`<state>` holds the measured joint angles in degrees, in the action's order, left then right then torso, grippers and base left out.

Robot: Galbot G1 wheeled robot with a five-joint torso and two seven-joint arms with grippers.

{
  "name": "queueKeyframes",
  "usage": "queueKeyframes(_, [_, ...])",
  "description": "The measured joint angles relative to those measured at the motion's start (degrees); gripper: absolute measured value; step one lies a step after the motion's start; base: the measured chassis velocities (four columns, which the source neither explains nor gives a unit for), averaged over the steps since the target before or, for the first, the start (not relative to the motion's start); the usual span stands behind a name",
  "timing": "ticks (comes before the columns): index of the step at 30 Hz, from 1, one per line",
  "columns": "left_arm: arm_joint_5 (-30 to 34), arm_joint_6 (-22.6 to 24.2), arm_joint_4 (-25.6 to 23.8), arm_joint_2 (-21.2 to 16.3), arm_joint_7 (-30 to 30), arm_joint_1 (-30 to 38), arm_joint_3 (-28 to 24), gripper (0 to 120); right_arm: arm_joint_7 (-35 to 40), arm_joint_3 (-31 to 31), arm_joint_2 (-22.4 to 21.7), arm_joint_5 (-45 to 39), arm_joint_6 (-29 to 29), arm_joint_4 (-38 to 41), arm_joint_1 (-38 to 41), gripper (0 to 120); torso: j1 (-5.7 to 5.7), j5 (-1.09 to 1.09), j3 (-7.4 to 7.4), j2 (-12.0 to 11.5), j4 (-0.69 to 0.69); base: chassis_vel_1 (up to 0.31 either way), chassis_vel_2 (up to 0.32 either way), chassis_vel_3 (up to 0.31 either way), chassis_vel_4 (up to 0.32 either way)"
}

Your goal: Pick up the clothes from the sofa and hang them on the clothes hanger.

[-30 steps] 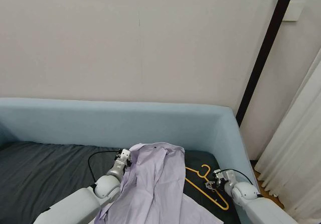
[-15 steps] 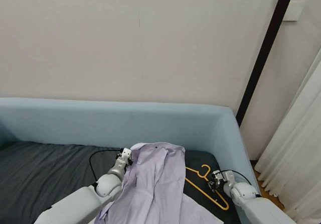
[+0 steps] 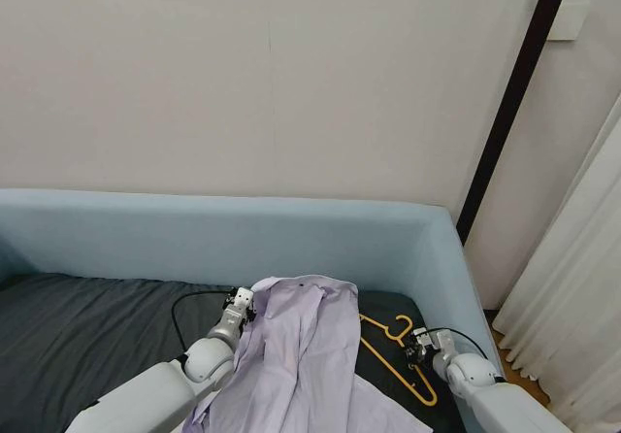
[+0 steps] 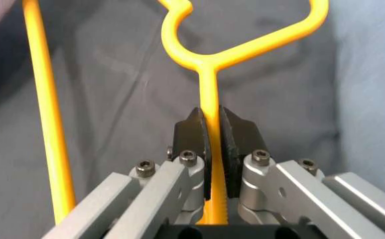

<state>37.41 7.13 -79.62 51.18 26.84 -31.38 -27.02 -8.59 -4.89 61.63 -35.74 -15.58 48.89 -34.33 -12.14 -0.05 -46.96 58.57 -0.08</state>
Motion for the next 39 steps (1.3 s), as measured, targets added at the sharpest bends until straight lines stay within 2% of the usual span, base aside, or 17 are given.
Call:
queueKeyframes(8, [-0.03,-0.03,-1.53,-1.30,-0.03,-1.12,0.40,0,5.79,0.11,0.46,-5.00,2.57,0.56,2.62,4,0.00,0.01,0.00,0.00,0.01,0.000,0.000,0.000,0.000])
queueKeyframes(15, [-0.04,-0.05,-1.88,-1.66,-0.03,-1.18,0.49,0,6.89,0.38,-0.28,-7.11,2.22,2.68,4.07,4,0.00,-0.01,0.00,0.00,0.02,0.000,0.000,0.000,0.000])
queueKeyframes(18, [-0.04,-0.11,-1.73,-1.73,-0.24,-0.84,0.35,0,10.34,0.14,-2.66,-7.01,4.36,10.32,2.99,4,0.00,-0.01,0.00,0.00,0.01,0.000,0.000,0.000,0.000])
queueKeyframes(19, [-0.04,-0.11,-1.73,-1.73,-0.24,-0.84,0.35,0,10.34,0.14,-2.66,-7.01,4.36,10.32,2.99,4,0.00,-0.01,0.00,0.00,0.01,0.000,0.000,0.000,0.000])
queueKeyframes(23, [0.13,-0.05,-1.79,-1.45,-0.39,-0.27,-0.06,0,15.12,0.73,-6.57,-4.28,6.90,23.77,-1.93,4,0.00,-0.01,0.00,0.00,0.01,0.000,0.000,0.000,0.000])
queueKeyframes(24, [0.13,-0.05,-1.79,-1.45,-0.39,-0.27,-0.06,0,15.12,0.73,-6.57,-4.28,6.90,23.77,-1.93,4,0.00,-0.01,0.00,0.00,0.01,0.000,0.000,0.000,0.000])
queueKeyframes(27, [0.96,0.27,-3.25,-1.96,-0.51,-0.10,-0.10,0,16.89,1.74,-8.83,0.52,8.88,29.40,-5.43,4,0.00,0.01,0.00,0.00,-0.01,0.000,0.000,0.000,0.000])
queueKeyframes(29, [2.09,0.93,-5.48,-3.33,-0.43,0.04,-0.14,0,18.11,3.40,-11.59,8.02,12.24,34.30,-10.30,4,0.00,0.00,0.00,0.00,0.00,0.000,0.000,0.000,0.000])
queueKeyframes(30, [2.09,0.93,-5.48,-3.33,-0.43,0.04,-0.14,0,18.11,3.40,-11.59,8.02,12.24,34.30,-10.30,4,0.00,0.00,0.00,0.00,0.00,0.000,0.000,0.000,0.000])
queueKeyframes(33, [3.79,2.12,-8.12,-5.02,0.07,0.67,-0.15,0,19.05,6.06,-14.30,18.96,18.02,37.32,-17.97,4,0.00,0.01,0.01,0.01,0.00,0.000,0.000,0.000,0.000])
queueKeyframes(39, [5.60,3.40,-10.68,-6.17,0.84,1.36,-0.13,0,20.46,8.20,-14.72,27.10,21.41,39.05,-24.18,4,0.00,0.01,0.01,0.00,-0.01,0.000,0.000,0.000,0.000])
